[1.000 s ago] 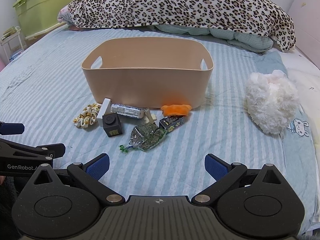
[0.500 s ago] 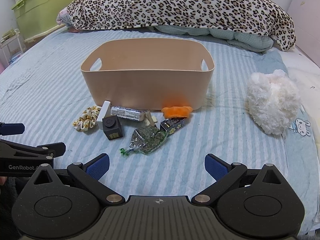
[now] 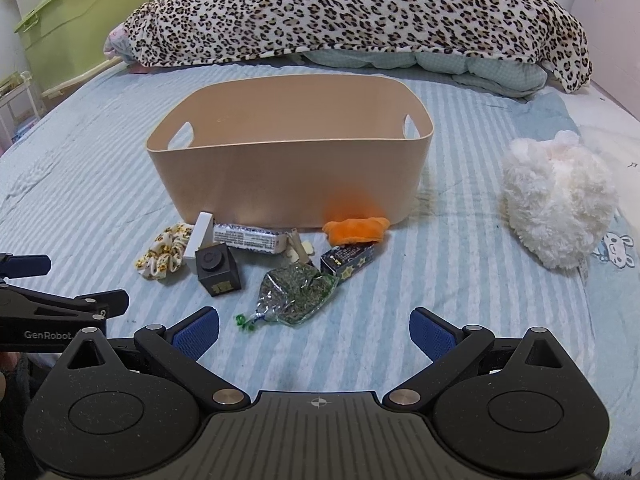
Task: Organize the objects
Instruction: 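Move both tools toward the items in front of the beige basket, then grasp the floral scrunchie with the left tool while the right tool grasps the green snack bag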
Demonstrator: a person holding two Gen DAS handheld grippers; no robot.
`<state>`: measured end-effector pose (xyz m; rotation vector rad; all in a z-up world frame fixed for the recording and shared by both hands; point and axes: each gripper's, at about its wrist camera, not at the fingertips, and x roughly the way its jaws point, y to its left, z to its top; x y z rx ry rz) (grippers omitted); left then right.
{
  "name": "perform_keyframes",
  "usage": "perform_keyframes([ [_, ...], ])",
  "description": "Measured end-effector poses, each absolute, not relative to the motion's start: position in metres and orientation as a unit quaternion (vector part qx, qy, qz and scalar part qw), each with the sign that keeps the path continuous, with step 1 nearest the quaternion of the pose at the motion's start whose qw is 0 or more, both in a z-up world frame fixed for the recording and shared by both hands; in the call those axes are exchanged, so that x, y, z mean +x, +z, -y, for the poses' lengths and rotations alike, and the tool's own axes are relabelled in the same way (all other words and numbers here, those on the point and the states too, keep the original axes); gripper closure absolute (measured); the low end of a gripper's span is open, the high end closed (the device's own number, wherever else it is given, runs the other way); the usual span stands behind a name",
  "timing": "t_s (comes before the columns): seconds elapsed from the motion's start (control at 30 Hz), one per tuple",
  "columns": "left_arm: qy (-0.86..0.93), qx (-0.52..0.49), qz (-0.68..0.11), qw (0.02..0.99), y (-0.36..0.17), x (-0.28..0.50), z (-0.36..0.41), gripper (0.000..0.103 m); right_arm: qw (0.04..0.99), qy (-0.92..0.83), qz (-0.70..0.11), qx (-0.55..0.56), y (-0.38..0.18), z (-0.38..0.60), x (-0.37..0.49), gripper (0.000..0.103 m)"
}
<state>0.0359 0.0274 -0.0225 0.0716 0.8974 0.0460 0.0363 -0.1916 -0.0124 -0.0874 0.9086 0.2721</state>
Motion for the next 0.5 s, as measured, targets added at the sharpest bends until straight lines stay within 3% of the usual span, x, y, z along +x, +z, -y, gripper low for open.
perform_keyframes([
  [0.5, -0.012, 0.034, -0.443, 0.896, -0.062, 0.084, -0.046, 0.0, 0.864, 0.116, -0.489, 0.023, -0.059, 0.196, 0.085, 0.0],
])
